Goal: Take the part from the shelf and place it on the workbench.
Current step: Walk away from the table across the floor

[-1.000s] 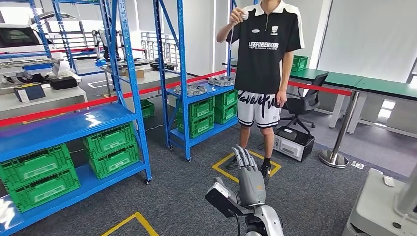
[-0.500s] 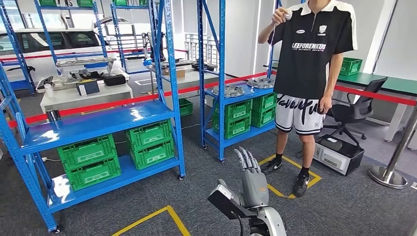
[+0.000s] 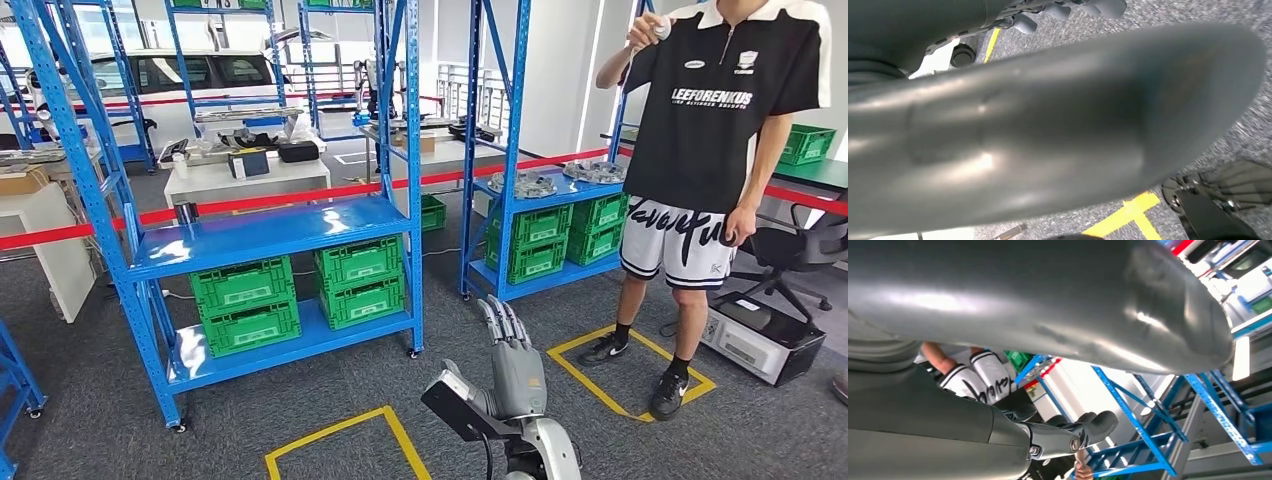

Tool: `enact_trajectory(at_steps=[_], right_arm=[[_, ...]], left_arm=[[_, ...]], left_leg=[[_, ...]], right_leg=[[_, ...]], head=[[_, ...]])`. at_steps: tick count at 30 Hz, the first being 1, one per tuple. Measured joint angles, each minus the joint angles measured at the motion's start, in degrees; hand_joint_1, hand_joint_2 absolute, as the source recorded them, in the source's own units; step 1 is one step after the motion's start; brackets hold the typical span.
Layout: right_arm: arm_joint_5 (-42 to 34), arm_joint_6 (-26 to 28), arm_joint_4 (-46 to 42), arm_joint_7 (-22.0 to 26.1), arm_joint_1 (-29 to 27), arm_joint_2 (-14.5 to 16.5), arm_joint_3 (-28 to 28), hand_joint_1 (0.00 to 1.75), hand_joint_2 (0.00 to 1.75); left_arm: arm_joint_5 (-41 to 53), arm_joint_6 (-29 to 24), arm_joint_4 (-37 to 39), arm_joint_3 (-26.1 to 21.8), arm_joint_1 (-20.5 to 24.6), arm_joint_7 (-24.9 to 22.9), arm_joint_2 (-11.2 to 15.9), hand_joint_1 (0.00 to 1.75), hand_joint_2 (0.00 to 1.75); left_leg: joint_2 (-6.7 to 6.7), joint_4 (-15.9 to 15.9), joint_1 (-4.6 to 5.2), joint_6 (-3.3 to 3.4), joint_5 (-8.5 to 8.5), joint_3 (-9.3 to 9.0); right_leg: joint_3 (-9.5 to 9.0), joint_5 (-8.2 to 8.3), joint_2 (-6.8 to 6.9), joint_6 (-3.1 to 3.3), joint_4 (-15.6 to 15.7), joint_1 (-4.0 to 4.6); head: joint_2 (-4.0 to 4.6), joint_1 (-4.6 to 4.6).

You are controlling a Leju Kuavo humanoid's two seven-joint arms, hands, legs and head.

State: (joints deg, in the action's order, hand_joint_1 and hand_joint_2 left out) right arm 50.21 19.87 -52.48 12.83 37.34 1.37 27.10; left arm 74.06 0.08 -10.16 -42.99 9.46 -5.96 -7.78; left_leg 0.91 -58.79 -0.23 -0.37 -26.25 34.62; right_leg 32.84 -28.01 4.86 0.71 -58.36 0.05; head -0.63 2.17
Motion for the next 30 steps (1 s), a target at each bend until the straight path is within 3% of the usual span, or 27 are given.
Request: enact_trajectory(at_steps=[2, 3, 13, 15, 16, 18, 20, 21, 22, 24, 25, 26, 28, 30], right_arm=[[0.19, 0.15, 0.10, -0.23, 0.15, 0.01, -0.44, 0.00, 0.00], [0.19, 0.26, 0.18, -0.16, 0.23, 0.01, -0.61, 0.00, 0.00], [0.19, 0.95, 0.82, -0.18, 0.47, 0.04, -2.33, 0.00, 0.00], [0.24, 0.85, 0.83, -0.23, 0.50, 0.04, -2.69, 0.00, 0.00], [0.27, 0.78, 0.83, -0.24, 0.55, 0.03, -2.88, 0.00, 0.00], [0.31, 0.60, 0.84, -0.24, 0.50, -0.11, -3.14, 0.00, 0.00], [0.26, 0.44, 0.89, -0.24, 0.08, -0.36, -3.33, 0.00, 0.00], [0.22, 0.41, 0.91, -0.22, -0.16, -0.47, -3.42, 0.00, 0.00], [0.20, 0.37, 0.92, -0.20, -0.32, -0.57, -3.53, 0.00, 0.00], [0.19, 0.28, 0.95, -0.13, -0.43, -0.79, -3.74, 0.00, 0.00], [0.19, 0.20, 0.98, -0.08, -0.46, -0.90, -3.82, 0.00, 0.00], [0.17, 0.18, 1.02, -0.05, -0.59, -0.97, -3.92, 0.00, 0.00], [0.08, 0.14, 1.06, 0.05, -0.83, -1.08, -4.20, 0.00, 0.00], [-0.01, 0.15, 1.00, 0.20, -0.83, -1.19, -4.47, 0.00, 0.00]], left_arm=[[0.02, -0.08, 0.00, 0.00, -0.06, 0.15, -0.03, 0.00, 0.00], [0.04, -0.11, 0.00, 0.00, -0.04, 0.24, -0.03, 0.00, 0.00], [0.55, -0.25, -0.01, 0.00, 0.08, 0.24, -0.06, 0.00, 0.00], [0.66, -0.35, -0.04, 0.00, 0.10, 0.07, -0.11, 0.00, 0.00], [0.72, -0.40, -0.05, 0.00, 0.17, -0.02, -0.14, 0.00, 0.00], [0.82, -0.45, -0.07, 0.00, 0.38, -0.09, -0.20, 0.00, 0.00], [0.85, -0.45, -0.06, 0.01, 0.44, -0.11, -0.26, 0.00, 0.00], [0.85, -0.44, -0.05, 0.01, 0.39, -0.13, -0.28, 0.00, 0.00], [0.86, -0.42, -0.04, 0.01, 0.34, -0.14, -0.28, 0.00, 0.00], [0.87, -0.37, -0.05, 0.02, 0.34, -0.14, -0.25, 0.00, 0.00], [0.89, -0.31, -0.05, 0.03, 0.39, -0.14, -0.22, 0.00, 0.00], [0.91, -0.22, -0.06, 0.07, 0.43, -0.15, -0.20, 0.00, 0.00], [0.96, -0.05, -0.07, 0.24, 0.49, -0.17, -0.17, 0.00, 0.00], [0.99, 0.01, -0.08, 0.44, 0.59, -0.18, -0.17, 0.00, 0.00]], left_leg=[[0.00, 0.11, -0.02, 0.01, 0.11, 0.02], [0.03, 0.05, 0.04, 0.15, 0.07, 0.04], [0.03, 0.03, 0.70, 2.32, -0.55, 0.30], [-0.38, 0.48, 0.43, 3.16, -0.89, -0.30], [-0.60, 0.59, 0.33, 3.49, -1.03, -0.75], [-0.97, 0.60, 0.25, 3.66, -1.06, -1.06], [-1.53, 0.55, 0.23, 3.43, -1.28, -1.26], [-1.81, 0.50, 0.19, 3.16, -1.45, -1.45], [-2.05, 0.43, 0.12, 2.83, -1.70, -1.75], [-2.35, 0.22, 0.01, 2.02, -2.43, -2.39], [-2.43, 0.16, -0.01, 1.58, -2.81, -2.57], [-2.45, 0.21, -0.01, 1.13, -3.20, -2.75], [-2.45, 0.11, -0.03, 0.24, -3.48, -3.23], [-2.14, -2.27, -0.15, -0.47, -2.87, -2.59]], right_leg=[[-0.06, 0.21, -0.09, 0.60, 0.22, 0.05], [-0.12, 0.31, -0.09, 0.40, 0.38, 0.02], [-0.47, 1.28, -0.09, -2.74, 0.46, -0.76], [0.20, 0.92, -1.09, -3.15, -1.46, -1.01], [1.23, -0.12, -2.03, -3.21, -3.41, -1.15], [5.12, -3.38, -4.03, -3.33, -10.08, -1.25], [9.03, -5.02, -4.68, -3.39, -15.72, -1.27], [9.71, -4.25, -4.74, -3.36, -15.81, -1.32], [9.23, -2.42, -4.74, -3.32, -13.63, -1.40], [6.36, 1.88, -4.80, -3.25, -5.90, -1.57], [5.16, 2.57, -4.80, -3.02, -2.88, -1.47], [4.36, 2.66, -4.84, -2.68, -1.08, -1.31], [3.61, 1.53, -4.87, -1.54, -0.48, -1.01], [2.20, 1.06, -4.94, -0.44, -0.27, -1.09]], head=[[0.00, -0.03], [0.00, -0.03], [0.00, -0.02], [0.01, -0.08], [0.02, -0.09], [0.03, -0.11], [0.02, -0.14], [0.02, -0.14], [0.02, -0.15], [0.03, -0.13], [0.03, -0.12], [0.02, -0.07], [-0.01, -0.02], [-0.05, 0.02]])
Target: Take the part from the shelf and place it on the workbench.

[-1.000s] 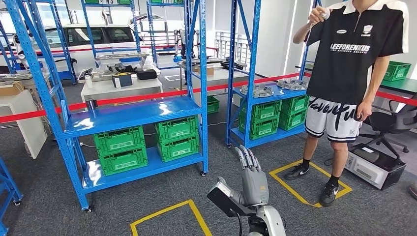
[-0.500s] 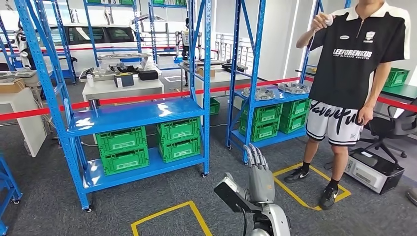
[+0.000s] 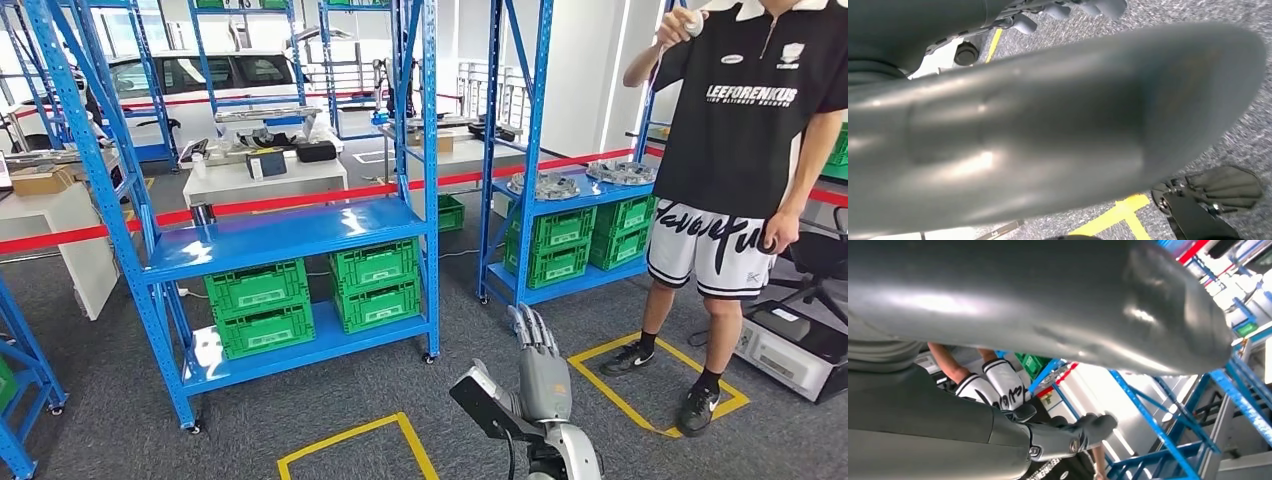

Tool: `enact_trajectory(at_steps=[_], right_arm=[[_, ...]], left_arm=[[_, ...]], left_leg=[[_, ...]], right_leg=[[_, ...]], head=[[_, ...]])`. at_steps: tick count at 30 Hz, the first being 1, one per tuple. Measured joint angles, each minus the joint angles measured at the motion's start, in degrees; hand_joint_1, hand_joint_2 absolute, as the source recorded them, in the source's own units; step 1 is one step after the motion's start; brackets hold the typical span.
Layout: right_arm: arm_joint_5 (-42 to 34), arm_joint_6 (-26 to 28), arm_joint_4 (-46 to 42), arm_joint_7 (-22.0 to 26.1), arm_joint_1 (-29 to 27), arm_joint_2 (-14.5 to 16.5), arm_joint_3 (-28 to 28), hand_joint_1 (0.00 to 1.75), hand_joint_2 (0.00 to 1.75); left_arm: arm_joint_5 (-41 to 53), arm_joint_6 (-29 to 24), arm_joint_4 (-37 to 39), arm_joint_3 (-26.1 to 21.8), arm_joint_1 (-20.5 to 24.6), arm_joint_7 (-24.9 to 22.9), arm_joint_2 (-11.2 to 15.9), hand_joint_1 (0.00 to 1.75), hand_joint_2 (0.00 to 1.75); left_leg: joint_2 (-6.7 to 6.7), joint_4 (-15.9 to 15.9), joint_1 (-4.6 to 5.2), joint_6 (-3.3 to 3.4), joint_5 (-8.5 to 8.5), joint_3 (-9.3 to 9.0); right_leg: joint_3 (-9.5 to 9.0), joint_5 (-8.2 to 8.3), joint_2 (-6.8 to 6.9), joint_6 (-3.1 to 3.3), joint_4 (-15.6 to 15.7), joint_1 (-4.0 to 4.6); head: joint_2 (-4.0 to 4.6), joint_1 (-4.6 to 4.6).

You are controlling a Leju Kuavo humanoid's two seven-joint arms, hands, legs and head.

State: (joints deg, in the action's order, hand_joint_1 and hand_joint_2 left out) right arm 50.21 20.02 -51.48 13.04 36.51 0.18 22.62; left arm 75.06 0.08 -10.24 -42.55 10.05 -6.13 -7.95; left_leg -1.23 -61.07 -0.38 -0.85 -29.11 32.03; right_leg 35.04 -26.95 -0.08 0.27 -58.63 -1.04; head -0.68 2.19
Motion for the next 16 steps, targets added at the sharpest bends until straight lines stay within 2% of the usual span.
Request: enact_trajectory(at_steps=[1, 2, 3, 4, 5, 6, 7, 8, 9, 10, 11, 12, 13, 14, 15, 16], right_arm=[[-0.03, -0.01, -0.04, 0.12, 0.10, -0.03, -0.05, 0.00, 0.00], [-0.06, -0.05, -0.07, 0.26, 0.14, -0.04, -0.06, 0.00, 0.00], [-0.13, -0.10, -0.08, 0.40, 0.12, -0.05, -0.07, 0.00, 0.00], [-0.23, -0.14, -0.08, 0.52, -0.01, -0.07, -0.07, 0.00, 0.00], [-0.34, -0.19, -0.08, 0.62, -0.17, -0.10, -0.07, 0.00, 0.00], [-0.44, -0.20, -0.08, 0.67, -0.33, -0.13, -0.07, 0.00, 0.00], [-0.52, -0.21, -0.08, 0.69, -0.42, -0.16, -0.07, 0.00, 0.00], [-0.59, -0.21, -0.09, 0.71, -0.46, -0.19, -0.07, 0.00, 0.00], [-0.63, -0.22, -0.09, 0.71, -0.48, -0.21, -0.07, 0.00, 0.00], [-0.67, -0.26, -0.08, 0.72, -0.54, -0.22, -0.07, 0.00, 0.00], [-0.68, -0.31, -0.07, 0.72, -0.62, -0.23, -0.07, 0.00, 0.00], [-0.74, -0.36, -0.10, 0.72, -0.67, -0.25, -0.07, 0.00, 0.00], [-0.83, -0.36, -0.15, 0.76, -0.62, -0.26, -0.08, 0.00, 0.00], [-0.93, -0.33, -0.23, 0.83, -0.47, -0.27, -0.09, 0.00, 0.00], [-1.04, -0.28, -0.31, 0.93, -0.34, -0.31, -0.10, 0.00, 0.00], [-1.09, -0.24, -0.33, 0.99, -0.22, -0.32, -0.11, 0.00, 0.00]], left_arm=[[0.02, 0.02, 0.00, 0.08, 0.10, -0.01, 0.00, 0.00, 0.00], [0.04, 0.04, 0.01, 0.16, 0.16, -0.01, -0.01, 0.00, 0.00], [0.05, 0.05, 0.02, 0.23, 0.17, -0.02, -0.03, 0.00, 0.00], [0.07, 0.07, 0.04, 0.28, 0.11, -0.05, -0.05, 0.00, 0.00], [0.08, 0.07, 0.07, 0.32, 0.00, -0.09, -0.07, 0.00, 0.00], [0.08, 0.07, 0.08, 0.32, -0.11, -0.13, -0.08, 0.00, 0.00], [0.09, 0.07, 0.09, 0.32, -0.20, -0.17, -0.07, 0.00, 0.00], [0.10, 0.07, 0.09, 0.32, -0.26, -0.19, -0.05, 0.00, 0.00], [0.10, 0.07, 0.09, 0.32, -0.32, -0.19, -0.01, 0.00, 0.00], [0.11, 0.07, 0.09, 0.32, -0.39, -0.19, 0.05, 0.00, 0.00], [0.11, 0.08, 0.09, 0.33, -0.47, -0.19, 0.11, 0.00, 0.00], [0.11, 0.08, 0.10, 0.33, -0.54, -0.22, 0.14, 0.00, 0.00], [0.11, 0.09, 0.10, 0.34, -0.54, -0.26, 0.13, 0.00, 0.00], [0.11, 0.09, 0.09, 0.34, -0.48, -0.30, 0.10, 0.00, 0.00], [0.10, 0.08, 0.09, 0.34, -0.42, -0.33, 0.07, 0.00, 0.00], [0.10, 0.07, 0.08, 0.34, -0.38, -0.32, 0.06, 0.00, 0.00]], left_leg=[[0.26, -2.65, -0.07, -0.24, 0.43, 1.50], [0.55, -6.15, -0.11, -0.45, 0.62, 3.84], [0.76, -9.71, -0.11, -0.62, 0.12, 6.53], [0.84, -12.55, -0.12, -0.70, -1.27, 9.16], [0.88, -14.13, -0.11, -0.69, -3.02, 11.33], [0.88, -14.13, -0.08, -0.58, -4.50, 12.79], [0.89, -12.53, -0.03, -0.35, -4.98, 13.50], [0.91, -9.63, 0.08, -0.02, -3.75, 13.61], [0.99, -5.83, 0.29, 0.45, -0.15, 13.27], [1.01, -2.40, 0.57, 0.82, 4.21, 12.85], [1.03, 0.01, 0.88, 1.12, 7.69, 12.34], [0.98, 1.49, 1.09, 1.41, 9.94, 11.81], [0.90, 1.96, 1.18, 1.61, 10.03, 11.25], [0.83, 2.25, 1.08, 1.90, 9.31, 10.36], [0.74, 2.71, 0.92, 2.24, 8.76, 9.34], [0.72, 2.91, 0.83, 2.39, 8.50, 8.78]], right_leg=[[-0.92, -0.49, -0.02, 0.43, 0.07, -0.02], [-1.83, -1.12, -0.01, 0.77, 0.18, -0.03], [-2.73, -1.84, 0.00, 1.00, 0.21, 0.00], [-3.66, -2.61, -0.01, 1.12, 0.24, 0.04], [-4.65, -3.45, -0.04, 1.18, 0.25, 0.08], [-5.78, -4.36, -0.09, 1.18, 0.26, 0.10], [-7.01, -5.33, -0.14, 1.12, 0.27, 0.11], [-8.28, -6.34, -0.18, 1.02, 0.31, 0.11], [-9.35, -7.34, -0.18, 0.91, 0.41, 0.10], [-10.35, -8.33, -0.25, 0.71, 0.55, 0.13], [-11.26, -9.24, -0.28, 0.43, 1.00, 0.16], [-12.22, -9.67, -0.33, 0.08, 1.47, 0.19], [-12.97, -9.46, -0.40, -0.33, 1.57, 0.25], [-12.94, -8.59, -0.37, -0.70, 0.83, 0.25], [-12.06, -6.98, -0.36, -0.96, -1.45, 0.26], [-11.41, -6.10, -0.36, -1.10, -2.68, 0.27]], head=[[0.00, 0.05], [-0.01, 0.09], [0.02, 0.14], [0.02, 0.14], [0.02, 0.14], [0.02, 0.14], [0.02, 0.14], [0.03, 0.15], [0.04, 0.16], [0.07, 0.17], [0.10, 0.18], [0.12, 0.18], [0.13, 0.17], [0.13, 0.16], [0.12, 0.13], [0.11, 0.11]])
